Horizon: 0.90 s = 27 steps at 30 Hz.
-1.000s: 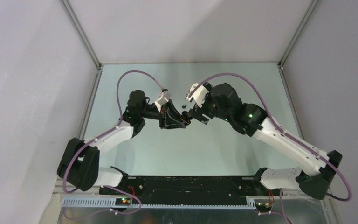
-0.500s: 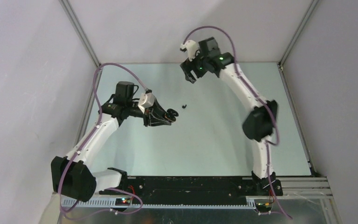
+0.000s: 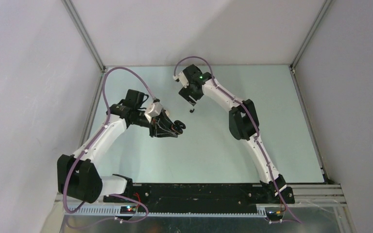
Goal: Insert the wireless bluetooth earbuds into the charging case
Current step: Pick up the earbud from the center of the board.
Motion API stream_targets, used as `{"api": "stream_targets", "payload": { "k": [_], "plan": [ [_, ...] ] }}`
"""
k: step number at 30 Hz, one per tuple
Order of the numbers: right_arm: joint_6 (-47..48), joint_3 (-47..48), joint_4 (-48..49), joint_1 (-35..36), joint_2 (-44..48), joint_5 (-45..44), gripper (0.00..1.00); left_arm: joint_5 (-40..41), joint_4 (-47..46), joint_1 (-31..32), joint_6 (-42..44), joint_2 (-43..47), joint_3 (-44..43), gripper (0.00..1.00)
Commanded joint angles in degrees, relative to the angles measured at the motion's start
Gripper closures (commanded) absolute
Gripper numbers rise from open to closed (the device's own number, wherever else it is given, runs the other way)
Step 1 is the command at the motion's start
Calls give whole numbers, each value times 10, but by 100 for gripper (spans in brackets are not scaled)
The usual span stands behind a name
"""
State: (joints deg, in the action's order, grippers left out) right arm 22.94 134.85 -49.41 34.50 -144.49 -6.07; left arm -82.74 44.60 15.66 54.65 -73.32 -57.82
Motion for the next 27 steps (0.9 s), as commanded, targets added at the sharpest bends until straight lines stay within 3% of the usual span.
{"api": "stream_targets", "payload": {
  "k": [1, 18, 22, 27],
  "plan": [
    [17, 0, 31, 5, 3, -45, 18, -29, 62, -3, 74, -1, -32, 100],
    [60, -153, 39, 23, 61, 27, 22, -33, 108, -3, 130, 4, -38, 100],
    [69, -173, 67, 30, 69, -15, 22, -28, 161, -2, 204, 2, -44, 100],
    [49, -134, 84, 23, 55, -95, 21, -15, 192, -3, 206, -27, -75, 100]
  ]
}}
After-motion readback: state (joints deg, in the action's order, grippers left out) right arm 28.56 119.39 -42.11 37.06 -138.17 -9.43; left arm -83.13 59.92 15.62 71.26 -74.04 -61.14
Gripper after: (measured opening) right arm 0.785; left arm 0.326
